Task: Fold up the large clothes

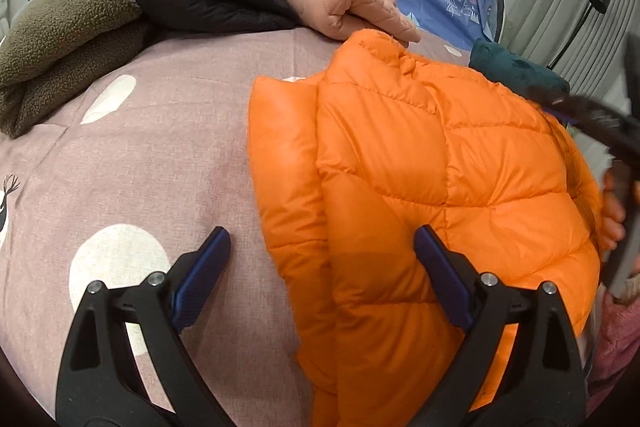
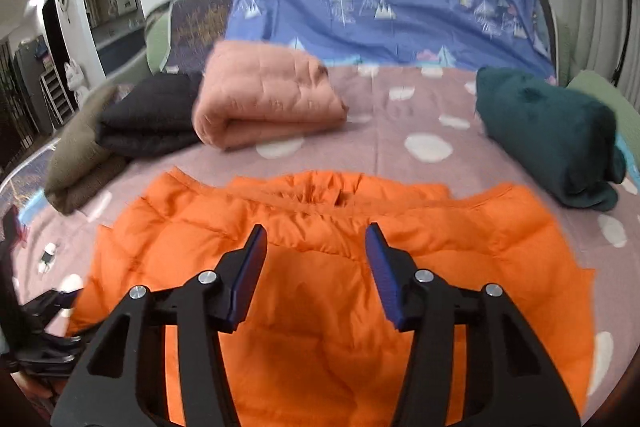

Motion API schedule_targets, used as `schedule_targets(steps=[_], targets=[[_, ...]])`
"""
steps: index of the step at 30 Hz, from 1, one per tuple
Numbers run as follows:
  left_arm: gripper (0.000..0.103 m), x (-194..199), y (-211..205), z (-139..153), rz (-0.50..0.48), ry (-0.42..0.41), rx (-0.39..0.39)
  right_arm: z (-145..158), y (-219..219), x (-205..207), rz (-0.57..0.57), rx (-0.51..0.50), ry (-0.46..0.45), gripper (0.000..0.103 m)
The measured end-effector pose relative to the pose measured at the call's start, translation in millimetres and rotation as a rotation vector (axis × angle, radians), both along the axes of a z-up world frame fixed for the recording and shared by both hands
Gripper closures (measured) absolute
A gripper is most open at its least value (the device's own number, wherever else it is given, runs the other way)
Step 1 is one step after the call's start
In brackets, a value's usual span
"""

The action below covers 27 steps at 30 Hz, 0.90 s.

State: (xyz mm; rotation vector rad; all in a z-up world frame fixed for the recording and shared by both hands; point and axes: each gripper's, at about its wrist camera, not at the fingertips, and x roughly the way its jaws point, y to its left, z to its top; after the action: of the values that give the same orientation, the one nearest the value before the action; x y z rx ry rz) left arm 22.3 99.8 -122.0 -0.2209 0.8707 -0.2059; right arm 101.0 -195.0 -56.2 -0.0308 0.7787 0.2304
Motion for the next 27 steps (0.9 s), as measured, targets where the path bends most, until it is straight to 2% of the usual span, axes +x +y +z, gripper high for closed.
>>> schedule_targets(steps=[1,2,3,8,13,21,22,24,27], targets=[[0.007,0.3,0.9,-1.2,-0.003,0.002,-0.004,-20.2,-0.1,10.2,-0.002,-0.008,0.037,0.05],[0.004,1.2,1.8,-2.4,-0.01,0.003,-0.02,-36.7,-3.2,16.6,0.006,0.022,0.036,0.05],[0.003,1.9,1.8,-3.4,-0.017,0.001,-0.032,-40.0,-6.3,18.0,0.001,0.047,0.032,0.05],[0.002,5.4,-2.5,-6.0,-0.029,0.005,0.003,-41.3,-4.5,16.6,0.006,0.05,0.034,0.05],[0.002,9.2,4.9,-7.2,-0.051,0.015,-0.045,-42.9,-4.0,16.9,0.008,0.048,0.03,0.049],[0.006,13.6,12.9,-8.4,-0.187,0.043,-0.155,-44.3,-5.5,18.8,0.01,0.049,0.03,0.049],[0.007,12.7,12.3,-8.5,-0.197,0.044,-0.161,-44.6,-5.4,18.7,0.01,0.049,0.03,0.049],[0.022,11.7,8.3,-7.5,-0.226,0.047,-0.18,-44.6,-5.1,18.9,0.01,0.047,0.03,0.049],[0.031,11.8,1.6,-6.0,-0.239,0.046,-0.17,-45.3,-5.6,18.8,0.011,0.048,0.03,0.049]])
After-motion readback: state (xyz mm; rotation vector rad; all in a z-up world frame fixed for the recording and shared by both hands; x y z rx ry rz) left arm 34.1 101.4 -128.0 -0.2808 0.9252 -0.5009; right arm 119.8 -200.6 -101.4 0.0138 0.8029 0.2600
